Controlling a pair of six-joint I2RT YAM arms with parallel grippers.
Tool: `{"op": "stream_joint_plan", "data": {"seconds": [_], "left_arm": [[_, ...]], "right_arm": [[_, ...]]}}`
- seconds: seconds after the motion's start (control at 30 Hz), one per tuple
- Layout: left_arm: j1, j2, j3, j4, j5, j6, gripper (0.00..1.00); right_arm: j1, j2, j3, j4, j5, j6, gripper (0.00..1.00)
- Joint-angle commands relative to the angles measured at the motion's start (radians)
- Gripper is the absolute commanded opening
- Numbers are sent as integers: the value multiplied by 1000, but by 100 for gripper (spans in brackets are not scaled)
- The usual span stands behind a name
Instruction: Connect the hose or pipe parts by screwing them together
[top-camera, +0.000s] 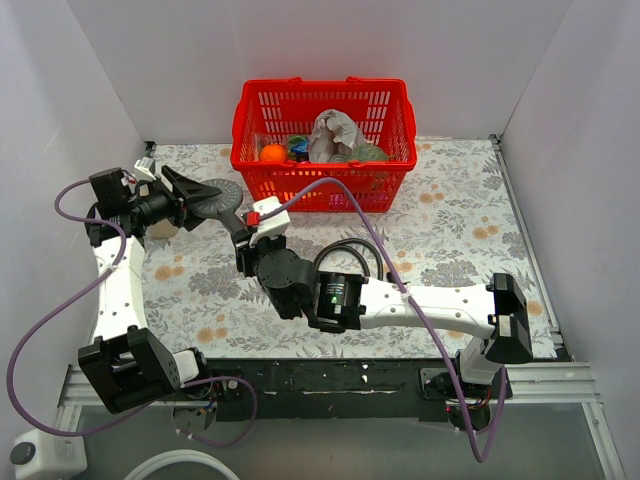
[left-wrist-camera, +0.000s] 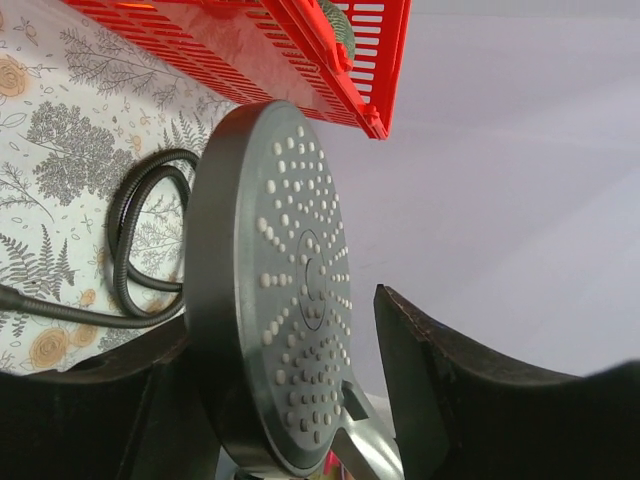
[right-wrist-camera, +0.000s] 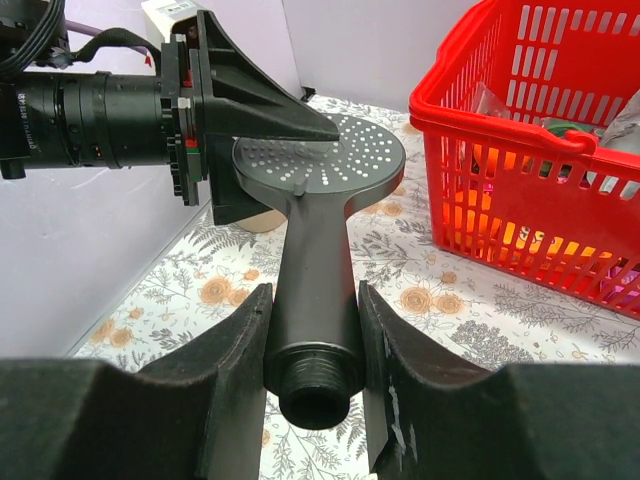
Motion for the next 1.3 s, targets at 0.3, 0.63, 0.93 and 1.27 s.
{"op": "stream_joint_plan", "data": {"seconds": [0.3, 0.63, 0.93, 1.27], "left_arm": [[-23, -6, 21, 150, 15, -131, 29], [-26, -6, 25, 174, 23, -150, 42], [-52, -22, -8, 208, 49, -159, 43], [-57, -41, -2, 233, 101, -202, 16]], "right_arm": [[34, 34, 33, -29, -149, 111, 1], [38, 52, 50, -35, -217, 128, 1], [38, 78, 91, -21, -266, 122, 1], [26, 100, 85, -40, -272, 131, 1]]}}
